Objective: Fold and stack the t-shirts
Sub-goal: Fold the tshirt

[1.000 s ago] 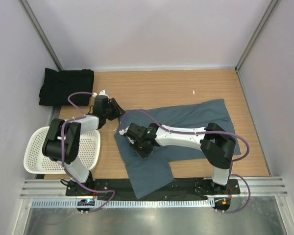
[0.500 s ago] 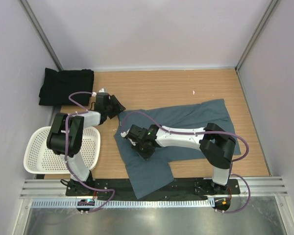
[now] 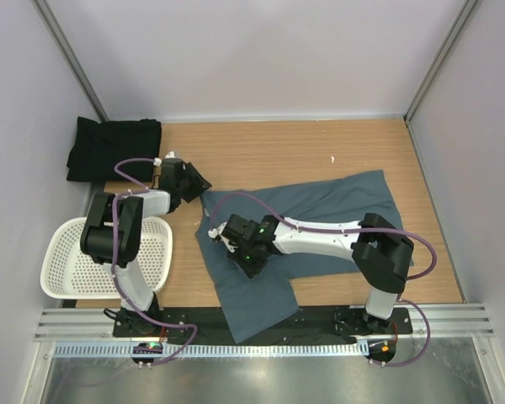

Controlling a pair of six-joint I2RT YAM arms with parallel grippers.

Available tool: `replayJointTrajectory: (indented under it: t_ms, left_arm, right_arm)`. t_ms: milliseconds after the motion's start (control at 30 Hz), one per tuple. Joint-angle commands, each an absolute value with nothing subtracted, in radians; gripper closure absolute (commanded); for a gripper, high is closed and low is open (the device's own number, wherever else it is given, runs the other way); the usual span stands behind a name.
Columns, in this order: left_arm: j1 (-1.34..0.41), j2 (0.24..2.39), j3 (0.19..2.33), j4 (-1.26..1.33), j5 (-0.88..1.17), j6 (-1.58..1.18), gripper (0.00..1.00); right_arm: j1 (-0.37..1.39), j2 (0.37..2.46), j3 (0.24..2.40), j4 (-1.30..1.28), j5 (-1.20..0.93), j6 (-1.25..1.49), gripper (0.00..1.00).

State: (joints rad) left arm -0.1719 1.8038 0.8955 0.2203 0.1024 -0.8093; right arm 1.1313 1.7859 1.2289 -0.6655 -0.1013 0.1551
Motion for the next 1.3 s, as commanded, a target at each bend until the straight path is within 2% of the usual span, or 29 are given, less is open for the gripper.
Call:
replayJointTrajectory:
  t_ms: [0,267,300,400,500,533,600,700,733,867,933,1067,1267]
  left_arm:
    - [-0.163,1.851,0.916,0.258,0.094,-0.813,0.52]
    - [-0.163,1.815,0.89,0.258,0.081,-0.79,0.52]
    - [-0.163,1.806,0.888,0.256,0.093,-0.782,0.52]
    - [-0.163,1.749,0.881,0.226,0.109,-0.744,0.52]
    - [-0.163,1.657,0.877,0.172,0.123,-0.703,0.52]
    - [-0.163,1.634,0.879,0.125,0.114,-0.692,0.52]
    - [-0.164,1.556,0.888,0.075,0.098,-0.66,0.51]
    - [-0.164,1.479,0.906,-0.021,0.034,-0.63,0.49]
    - [-0.164,1.43,0.908,-0.069,0.019,-0.63,0.49]
    - [-0.178,1.336,0.887,-0.098,-0.023,-0.684,0.47]
    - [-0.216,1.321,0.865,-0.1,-0.043,-0.725,0.47]
    - [-0.29,1.374,0.85,-0.089,-0.098,-0.788,0.48]
    - [-0.353,1.515,0.874,-0.068,-0.137,-0.908,0.55]
  right_arm:
    - [1.14,1.723,1.203,-0.652,-0.193,0.147,0.99]
    - [1.143,1.717,1.189,-0.624,-0.256,0.156,0.98]
    - [1.141,1.72,1.195,-0.633,-0.236,0.155,0.86]
    - [1.14,1.72,1.242,-0.678,-0.142,0.169,0.63]
    - [1.105,1.704,1.313,-0.73,-0.069,0.201,0.51]
    - [1.083,1.695,1.36,-0.748,-0.066,0.213,0.5]
    - [0.981,1.681,1.406,-0.785,-0.089,0.262,0.44]
    - [0.84,1.652,1.456,-0.801,-0.114,0.353,0.42]
    - [0.742,1.649,1.468,-0.805,-0.062,0.373,0.39]
    - [0.557,1.655,1.468,-0.815,0.136,0.44,0.36]
    - [0.494,1.663,1.451,-0.79,0.167,0.468,0.36]
    - [0.318,1.695,1.402,-0.646,0.221,0.508,0.37]
    - [0.193,1.799,1.373,-0.506,0.253,0.463,0.37]
